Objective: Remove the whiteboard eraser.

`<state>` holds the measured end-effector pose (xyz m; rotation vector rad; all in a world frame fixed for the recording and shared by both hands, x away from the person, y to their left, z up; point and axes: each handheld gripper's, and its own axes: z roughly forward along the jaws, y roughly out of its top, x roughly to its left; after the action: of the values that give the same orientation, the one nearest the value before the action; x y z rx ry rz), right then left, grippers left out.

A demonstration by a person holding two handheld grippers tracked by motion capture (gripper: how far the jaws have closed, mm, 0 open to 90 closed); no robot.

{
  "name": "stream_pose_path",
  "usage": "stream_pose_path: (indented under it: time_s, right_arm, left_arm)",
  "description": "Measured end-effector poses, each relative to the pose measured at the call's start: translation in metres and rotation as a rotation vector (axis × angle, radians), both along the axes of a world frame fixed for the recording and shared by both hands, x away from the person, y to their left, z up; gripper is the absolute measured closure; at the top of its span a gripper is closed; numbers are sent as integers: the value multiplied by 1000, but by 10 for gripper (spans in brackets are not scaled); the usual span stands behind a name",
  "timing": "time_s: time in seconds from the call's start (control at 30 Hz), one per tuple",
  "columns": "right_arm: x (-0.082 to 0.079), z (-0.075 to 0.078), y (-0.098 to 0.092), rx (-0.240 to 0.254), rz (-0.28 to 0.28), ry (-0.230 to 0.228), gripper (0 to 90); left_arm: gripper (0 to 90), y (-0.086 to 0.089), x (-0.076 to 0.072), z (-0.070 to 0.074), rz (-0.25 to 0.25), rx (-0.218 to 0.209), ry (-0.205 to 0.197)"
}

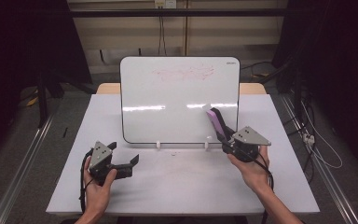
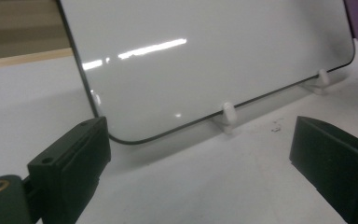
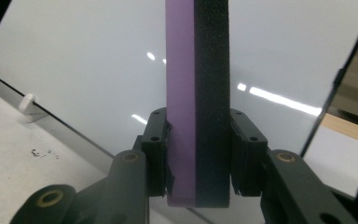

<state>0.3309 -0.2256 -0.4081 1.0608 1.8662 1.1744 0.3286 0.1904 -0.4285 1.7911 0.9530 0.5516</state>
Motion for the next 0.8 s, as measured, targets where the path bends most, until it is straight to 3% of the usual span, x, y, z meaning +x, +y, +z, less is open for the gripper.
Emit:
stream_pose_path:
  time_s: [0.37,0.47,0.8]
  right_arm:
    - [0,-3,18,58,55,21,645]
    - [1,-1,24,71,71,15,645]
    - [5,2,38,103,101,9,645]
  left_arm:
    - [51,-22,10,5,-30,-49,6]
    - [47,-32,13,8,-65,-75,5]
    - [40,-60,27,23,-133,-121,-51]
